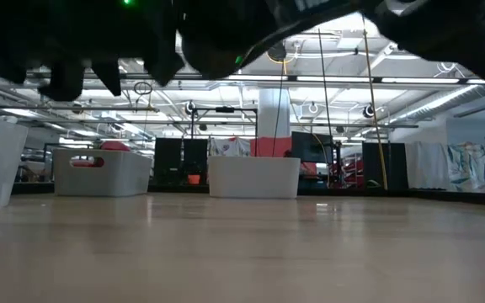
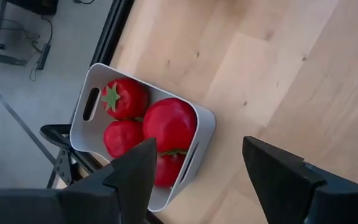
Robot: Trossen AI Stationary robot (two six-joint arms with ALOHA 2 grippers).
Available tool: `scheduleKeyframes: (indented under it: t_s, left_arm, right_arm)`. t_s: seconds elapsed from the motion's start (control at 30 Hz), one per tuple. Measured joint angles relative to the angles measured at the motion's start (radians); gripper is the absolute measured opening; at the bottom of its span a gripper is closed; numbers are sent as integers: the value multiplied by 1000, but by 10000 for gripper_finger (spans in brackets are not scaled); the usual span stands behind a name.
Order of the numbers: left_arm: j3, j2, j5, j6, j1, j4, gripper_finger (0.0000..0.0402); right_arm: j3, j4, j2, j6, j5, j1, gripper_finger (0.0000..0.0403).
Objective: Sort produce into baskets
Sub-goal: Put the garlic into the transparent bin
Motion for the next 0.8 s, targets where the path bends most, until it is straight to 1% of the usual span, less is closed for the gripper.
scheduleKeyframes:
  t_s: [0.1, 0.2, 0.4, 0.57, 0.67, 0.73, 0.8]
  left_arm:
    - [0, -13, -3, -1, 0, 0, 246]
    - [0, -27, -5, -1, 0, 4, 246]
    - [0, -53, -15, -7, -1, 7, 246]
    - [0, -70, -14, -17, -12, 7, 246]
    - [0, -82, -12, -34, -28, -5, 246]
    - [0, -91, -7, -43, -45, -17, 246]
    - [0, -107, -6, -61, -62, -33, 246]
  right_arm:
    - [0, -32, 2, 60, -74, -30, 195]
    - [0, -54, 2, 93, -110, -49, 224]
    - [1, -84, 1, 105, -143, -50, 287]
    - [1, -114, -4, 86, -166, -50, 311]
    - [1, -240, -51, 74, -170, -46, 313]
    - [1, -418, -108, 50, -172, -43, 313]
    - [1, -651, -178, 30, -190, -38, 313]
